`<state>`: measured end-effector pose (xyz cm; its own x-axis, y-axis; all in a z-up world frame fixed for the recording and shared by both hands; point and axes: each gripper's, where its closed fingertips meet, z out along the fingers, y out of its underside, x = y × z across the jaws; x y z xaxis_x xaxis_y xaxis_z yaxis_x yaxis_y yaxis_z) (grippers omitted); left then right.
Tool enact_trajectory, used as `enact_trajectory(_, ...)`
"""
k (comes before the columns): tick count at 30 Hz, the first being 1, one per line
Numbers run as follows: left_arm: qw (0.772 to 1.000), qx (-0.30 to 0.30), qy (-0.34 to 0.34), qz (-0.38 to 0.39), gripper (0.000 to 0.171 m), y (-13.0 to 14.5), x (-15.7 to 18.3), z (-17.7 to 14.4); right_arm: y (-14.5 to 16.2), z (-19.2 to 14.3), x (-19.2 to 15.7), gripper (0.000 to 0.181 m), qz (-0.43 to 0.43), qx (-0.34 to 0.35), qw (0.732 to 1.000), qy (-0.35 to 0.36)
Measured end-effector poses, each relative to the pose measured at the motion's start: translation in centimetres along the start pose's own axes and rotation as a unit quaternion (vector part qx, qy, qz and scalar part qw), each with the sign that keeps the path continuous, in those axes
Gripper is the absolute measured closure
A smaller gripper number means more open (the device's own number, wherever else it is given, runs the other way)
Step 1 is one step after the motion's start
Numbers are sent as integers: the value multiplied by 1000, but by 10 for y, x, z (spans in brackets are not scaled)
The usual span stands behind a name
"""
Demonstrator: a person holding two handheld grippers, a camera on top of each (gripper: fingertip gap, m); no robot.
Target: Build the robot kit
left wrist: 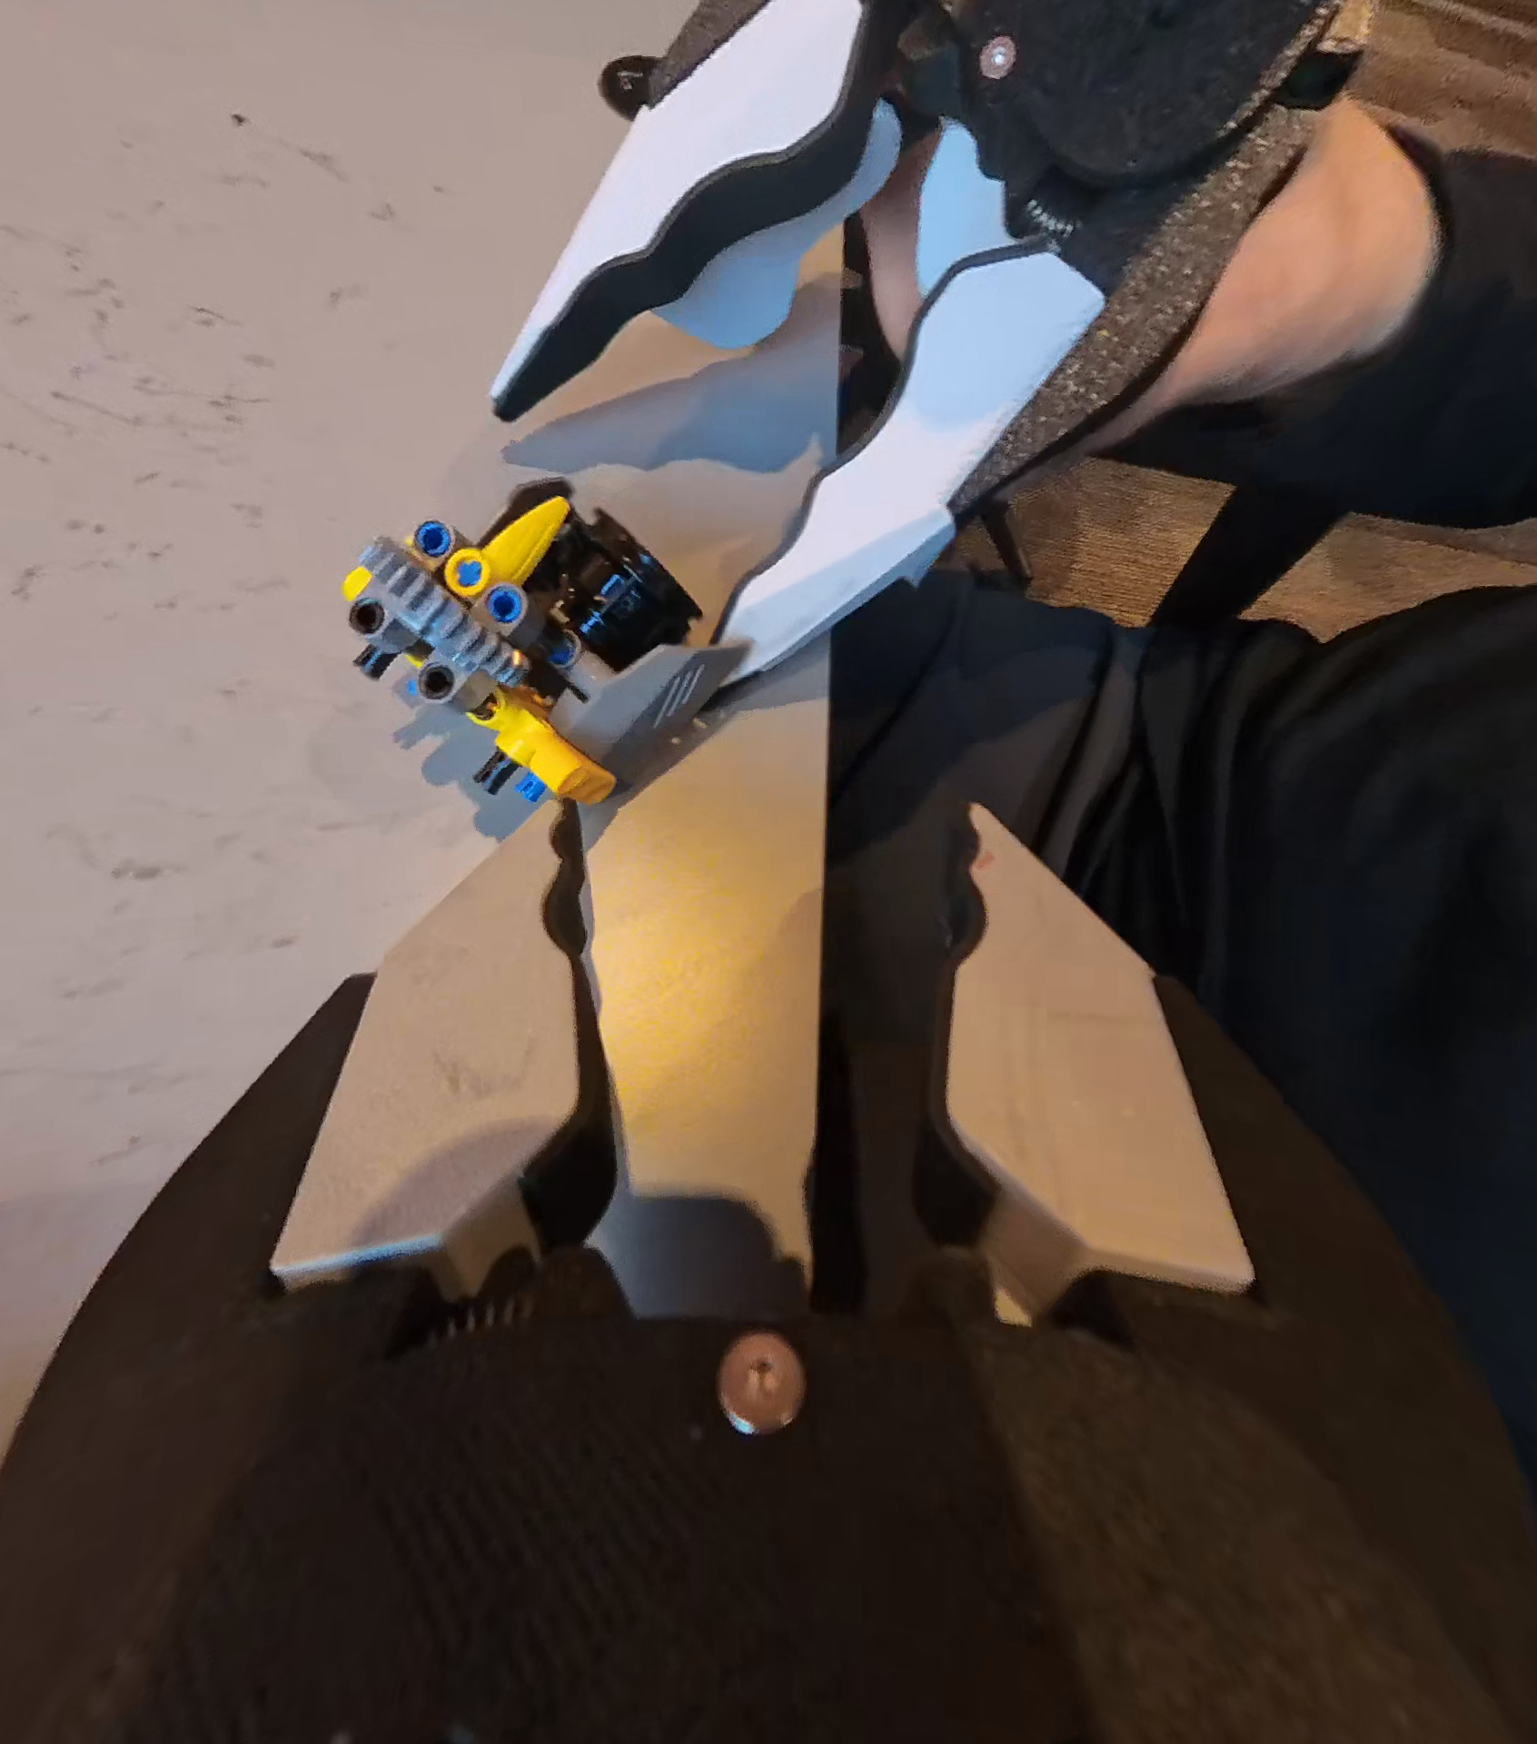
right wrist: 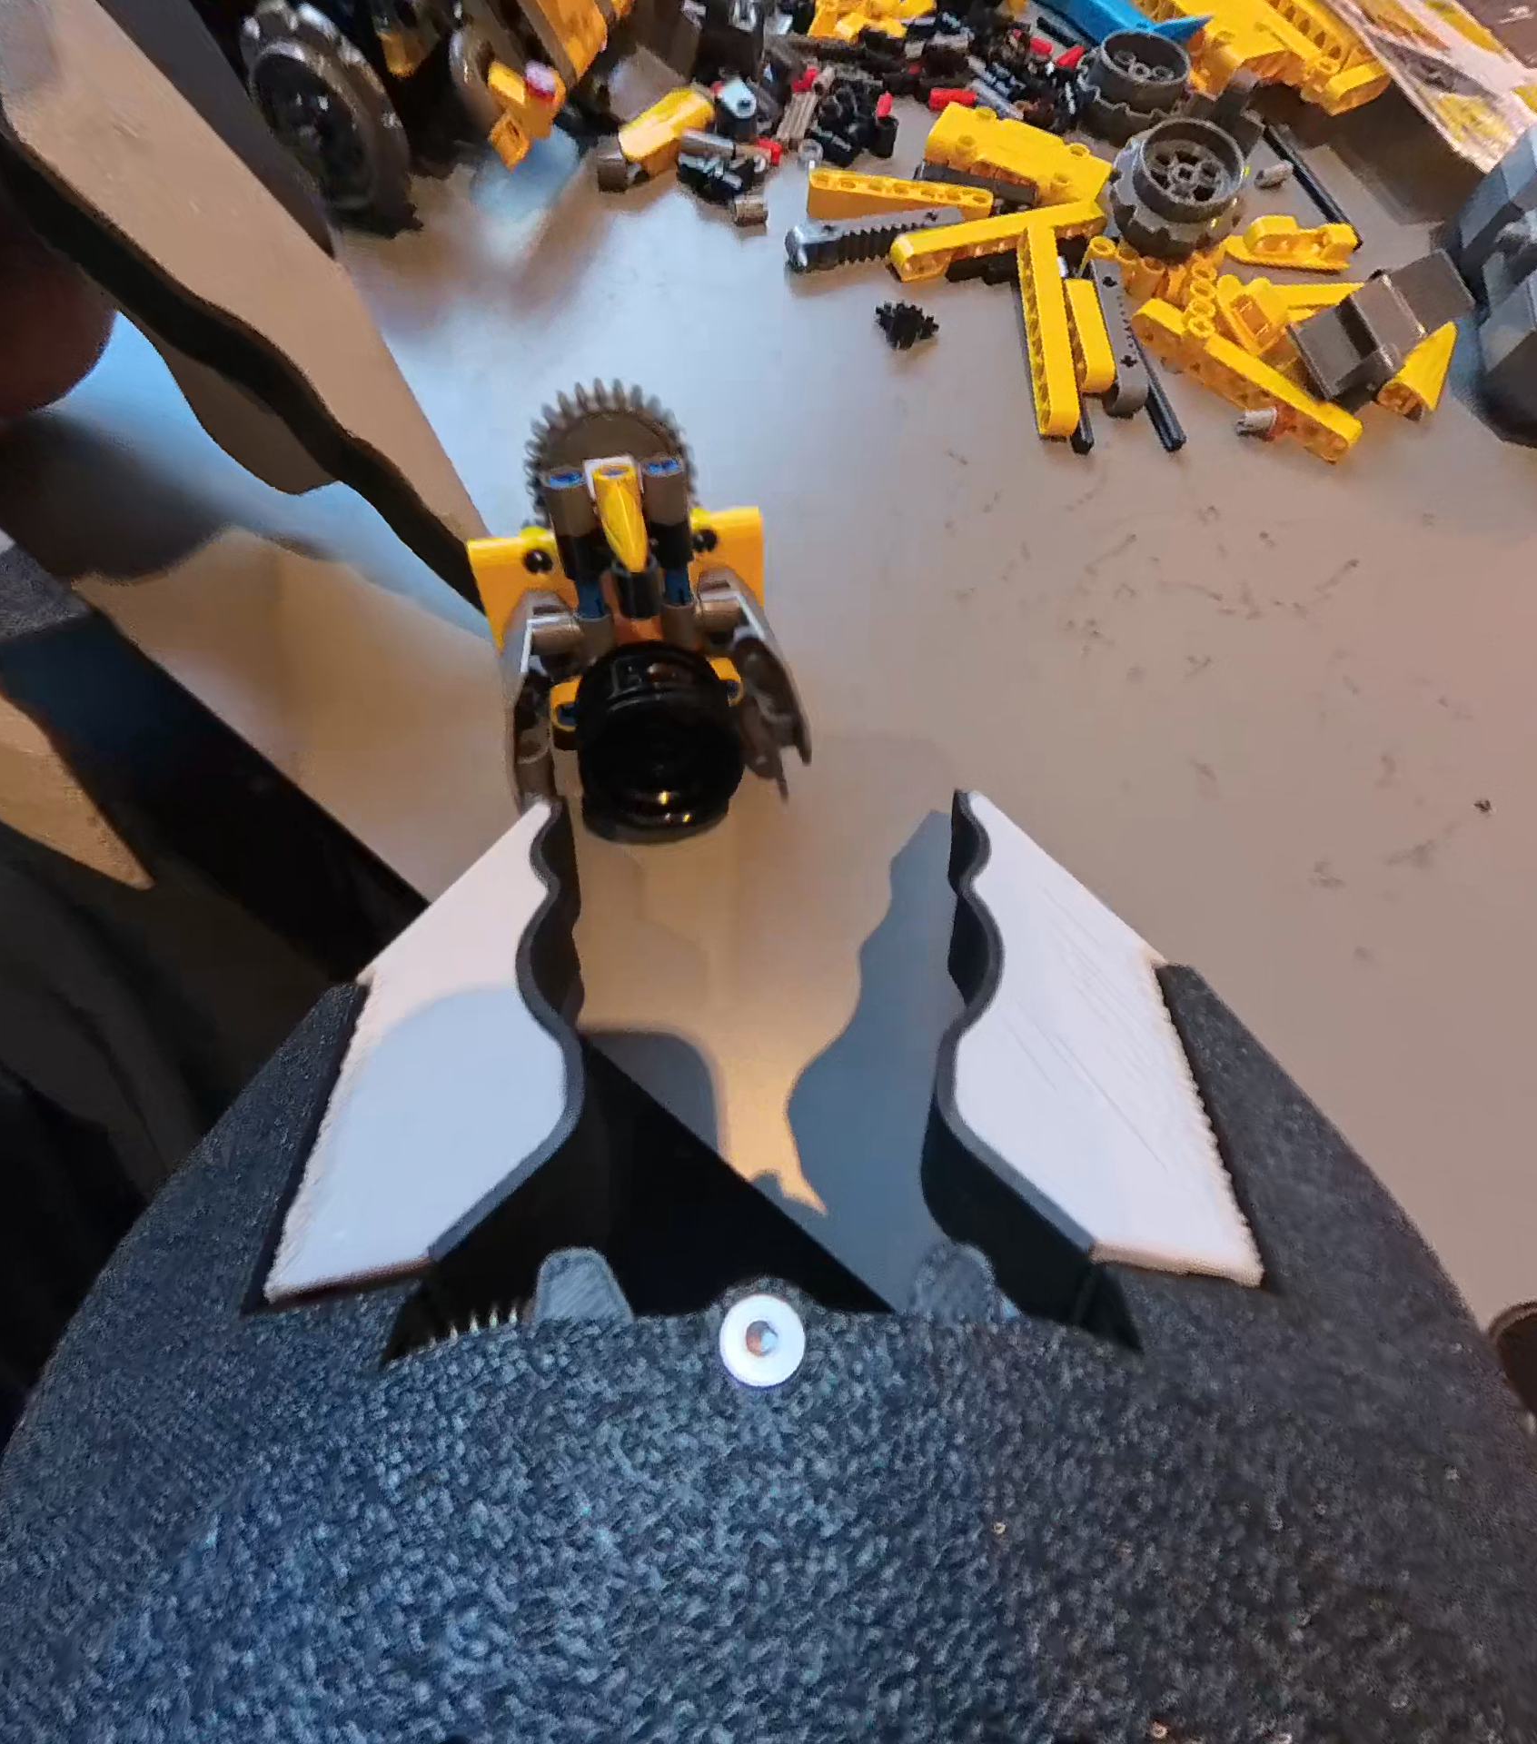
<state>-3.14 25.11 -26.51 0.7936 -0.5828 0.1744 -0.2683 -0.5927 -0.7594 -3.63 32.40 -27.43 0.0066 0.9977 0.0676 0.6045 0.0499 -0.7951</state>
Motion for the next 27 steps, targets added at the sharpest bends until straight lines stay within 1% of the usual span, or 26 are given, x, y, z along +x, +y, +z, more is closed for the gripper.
enact_trajectory(5,1000,1,17,20,96,-5,17,8,14,-15,13,102,2,-2,1000,-20)
enact_trajectory(8,999,-7,12,29,100,-2,20,4,22,-26,15,107,-11,-11,999,-37)
enact_trajectory(10,999,-10,-9,31,101,0,11,-4,23,-32,16,108,-17,-9,999,-44)
enact_trajectory(11,999,-12,-30,29,101,1,1,-9,23,-35,14,107,-18,-8,998,-54)
enact_trajectory(13,996,-19,-81,12,102,1,-24,-19,20,-39,4,109,-27,2,996,-88)
enact_trajectory(14,996,-16,-90,4,100,-2,-33,-22,19,-39,-2,109,-39,5,993,-108)
enact_trajectory(16,996,1,-88,3,101,-12,-42,-23,13,-37,-6,102,-70,16,990,-124)
enact_trajectory(17,996,6,-85,9,101,-15,-45,-22,10,-35,-6,101,-85,21,988,-125)
enact_trajectory(19,997,5,-76,21,100,-19,-51,-19,7,-27,-2,98,-94,11,987,-126)
enact_trajectory(22,998,-1,-43,41,98,-21,-47,-13,1,-20,-4,96,-107,-1,983,-152)
enact_trajectory(27,998,-21,-30,58,97,-18,-48,-10,4,-6,-8,94,-136,-34,974,-180)
